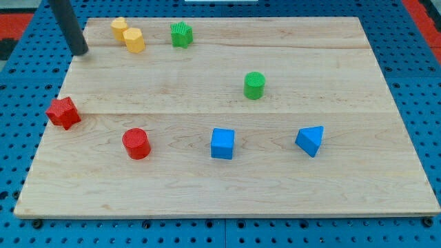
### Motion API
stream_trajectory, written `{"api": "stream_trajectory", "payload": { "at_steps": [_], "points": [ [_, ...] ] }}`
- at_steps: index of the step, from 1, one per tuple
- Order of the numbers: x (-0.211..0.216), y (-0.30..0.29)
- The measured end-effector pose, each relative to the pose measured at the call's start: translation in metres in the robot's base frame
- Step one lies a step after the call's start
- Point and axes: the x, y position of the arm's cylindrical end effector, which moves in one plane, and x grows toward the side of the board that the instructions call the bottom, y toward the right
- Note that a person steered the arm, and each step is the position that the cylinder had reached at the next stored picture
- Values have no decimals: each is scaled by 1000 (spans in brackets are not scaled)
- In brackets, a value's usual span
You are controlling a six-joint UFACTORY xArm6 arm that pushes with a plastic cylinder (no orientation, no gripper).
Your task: Push the yellow blocks bottom left to the green star
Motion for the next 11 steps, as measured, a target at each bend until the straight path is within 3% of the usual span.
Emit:
{"api": "stream_trajectory", "payload": {
  "at_steps": [1, 2, 3, 4, 6, 7, 8, 9, 10, 11],
  "points": [
    [-53, 3],
    [-54, 48],
    [29, 88],
    [58, 63],
    [-72, 27],
    [-43, 98],
    [38, 158],
    [76, 147],
    [79, 167],
    [100, 110]
  ]
}}
